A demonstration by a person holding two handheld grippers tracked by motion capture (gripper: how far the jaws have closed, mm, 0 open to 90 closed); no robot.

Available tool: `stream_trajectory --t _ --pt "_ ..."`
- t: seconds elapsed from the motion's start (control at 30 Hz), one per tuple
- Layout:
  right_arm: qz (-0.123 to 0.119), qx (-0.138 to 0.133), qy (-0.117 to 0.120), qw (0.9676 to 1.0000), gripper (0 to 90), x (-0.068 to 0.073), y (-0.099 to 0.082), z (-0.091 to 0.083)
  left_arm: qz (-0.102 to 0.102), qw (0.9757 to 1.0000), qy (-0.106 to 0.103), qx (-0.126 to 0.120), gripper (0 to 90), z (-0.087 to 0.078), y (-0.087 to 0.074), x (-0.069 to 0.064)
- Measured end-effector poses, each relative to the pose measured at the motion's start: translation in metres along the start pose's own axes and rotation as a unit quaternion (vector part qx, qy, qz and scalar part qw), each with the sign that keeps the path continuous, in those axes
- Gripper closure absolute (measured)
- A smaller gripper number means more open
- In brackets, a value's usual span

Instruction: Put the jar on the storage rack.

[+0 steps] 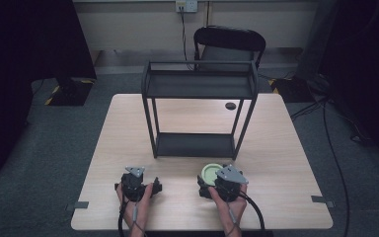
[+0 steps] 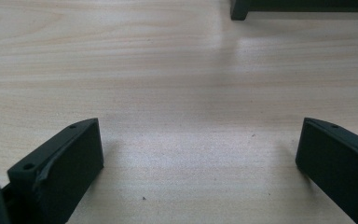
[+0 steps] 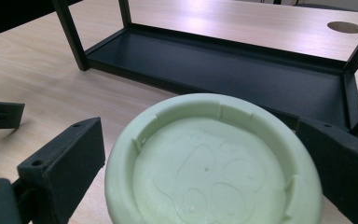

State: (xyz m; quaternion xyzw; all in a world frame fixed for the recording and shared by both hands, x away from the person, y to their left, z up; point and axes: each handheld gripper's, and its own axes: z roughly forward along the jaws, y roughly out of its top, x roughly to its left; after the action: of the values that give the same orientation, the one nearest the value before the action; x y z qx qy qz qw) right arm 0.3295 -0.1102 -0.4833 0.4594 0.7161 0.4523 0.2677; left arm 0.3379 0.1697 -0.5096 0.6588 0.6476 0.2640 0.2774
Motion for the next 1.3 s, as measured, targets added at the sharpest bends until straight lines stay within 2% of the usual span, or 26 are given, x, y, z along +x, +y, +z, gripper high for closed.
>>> stream_trajectory --t 0.3,0.6,0.67,0.9,1.3 --pt "0.005 0.013 0.0 0.9999 2.4 -0.003 -0.004 0.011 0.0 1.0 0.0 0.0 0.2 0.0 0.0 0.0" --pt "-0.001 0.024 -0.007 0.9997 5.5 -0.003 -0.007 0.018 0.0 1.0 0.0 0.0 0.2 0.0 0.0 0.0" --pt "-0.003 0.024 -0.011 0.9996 5.9 -0.003 -0.007 0.019 0.0 1.0 0.0 0.0 0.2 0.0 0.0 0.0" --pt "0.002 0.025 -0.002 0.9997 9.8 -0.003 -0.007 0.019 0.0 1.0 0.0 0.0 0.2 0.0 0.0 0.0" --pt "-0.001 0.029 -0.003 0.9996 10.3 -0.002 -0.006 0.018 0.0 1.0 0.0 0.0 0.2 0.0 0.0 0.0"
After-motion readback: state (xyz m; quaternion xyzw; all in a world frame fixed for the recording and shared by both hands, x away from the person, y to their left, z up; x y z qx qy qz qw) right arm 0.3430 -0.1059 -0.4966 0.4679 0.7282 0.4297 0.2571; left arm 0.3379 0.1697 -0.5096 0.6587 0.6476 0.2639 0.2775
